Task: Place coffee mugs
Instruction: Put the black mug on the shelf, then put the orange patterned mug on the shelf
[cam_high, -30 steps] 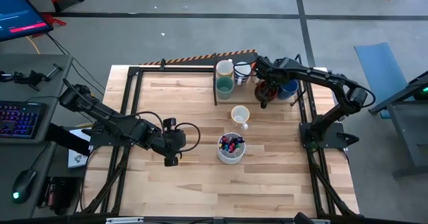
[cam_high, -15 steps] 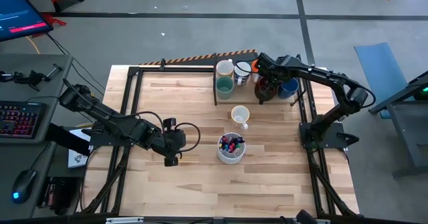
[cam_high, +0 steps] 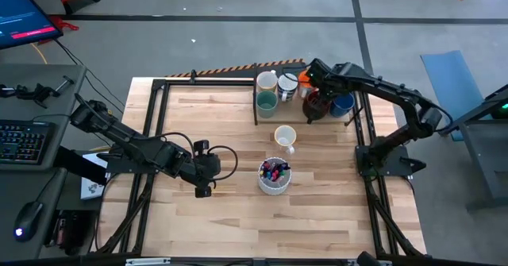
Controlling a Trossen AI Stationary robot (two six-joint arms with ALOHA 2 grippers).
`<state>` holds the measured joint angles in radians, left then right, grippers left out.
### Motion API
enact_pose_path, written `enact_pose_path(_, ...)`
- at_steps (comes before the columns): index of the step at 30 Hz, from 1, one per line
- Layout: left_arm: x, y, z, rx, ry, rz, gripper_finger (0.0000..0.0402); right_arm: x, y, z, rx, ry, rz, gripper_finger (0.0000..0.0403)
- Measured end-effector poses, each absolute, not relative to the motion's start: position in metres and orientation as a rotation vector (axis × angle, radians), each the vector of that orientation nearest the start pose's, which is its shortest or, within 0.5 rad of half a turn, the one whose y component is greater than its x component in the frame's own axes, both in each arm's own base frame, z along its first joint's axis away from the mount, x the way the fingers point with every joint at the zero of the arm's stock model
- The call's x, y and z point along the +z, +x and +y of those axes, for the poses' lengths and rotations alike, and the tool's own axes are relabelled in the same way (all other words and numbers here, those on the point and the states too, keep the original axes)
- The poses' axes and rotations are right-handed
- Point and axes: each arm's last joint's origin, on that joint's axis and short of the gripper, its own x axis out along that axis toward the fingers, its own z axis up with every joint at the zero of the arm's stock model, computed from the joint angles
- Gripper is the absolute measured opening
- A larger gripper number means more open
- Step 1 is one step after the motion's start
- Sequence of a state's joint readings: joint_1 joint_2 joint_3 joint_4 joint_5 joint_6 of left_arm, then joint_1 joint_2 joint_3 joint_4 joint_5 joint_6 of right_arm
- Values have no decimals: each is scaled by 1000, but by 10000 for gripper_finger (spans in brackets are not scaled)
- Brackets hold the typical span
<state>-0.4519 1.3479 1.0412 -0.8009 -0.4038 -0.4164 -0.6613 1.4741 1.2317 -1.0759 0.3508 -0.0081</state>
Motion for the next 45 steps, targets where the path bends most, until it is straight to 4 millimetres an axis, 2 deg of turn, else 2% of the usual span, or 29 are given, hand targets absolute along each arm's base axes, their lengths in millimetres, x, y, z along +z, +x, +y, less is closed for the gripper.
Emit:
enact_pose_path(7,260,235,-102,163,75,979,104,311,198,-165,-866,248,1247,76)
enact_pose_path(11,260,235,-102,163,75,979,104,328,193,-149,-787,346,1161,76)
enact_pose_path(17,260,236,-102,162,74,976,104,344,199,-108,-543,433,1063,76)
enact_pose_path(24,260,236,-102,163,76,973,104,344,208,-47,-348,347,1169,76)
enact_pose_path(30,261,236,-100,196,180,949,104,343,208,-4,-304,217,1210,76)
enact_pose_path(33,263,240,-92,245,285,922,104,333,214,16,-268,154,1150,76)
enact_pose_path(38,266,258,-60,229,330,908,104,288,208,42,-174,95,1142,76)
enact_pose_path(41,271,271,-34,144,356,872,104,264,197,52,-167,166,1144,76)
enact_pose_path(45,280,285,2,72,310,745,104,244,182,61,-204,298,1110,76)
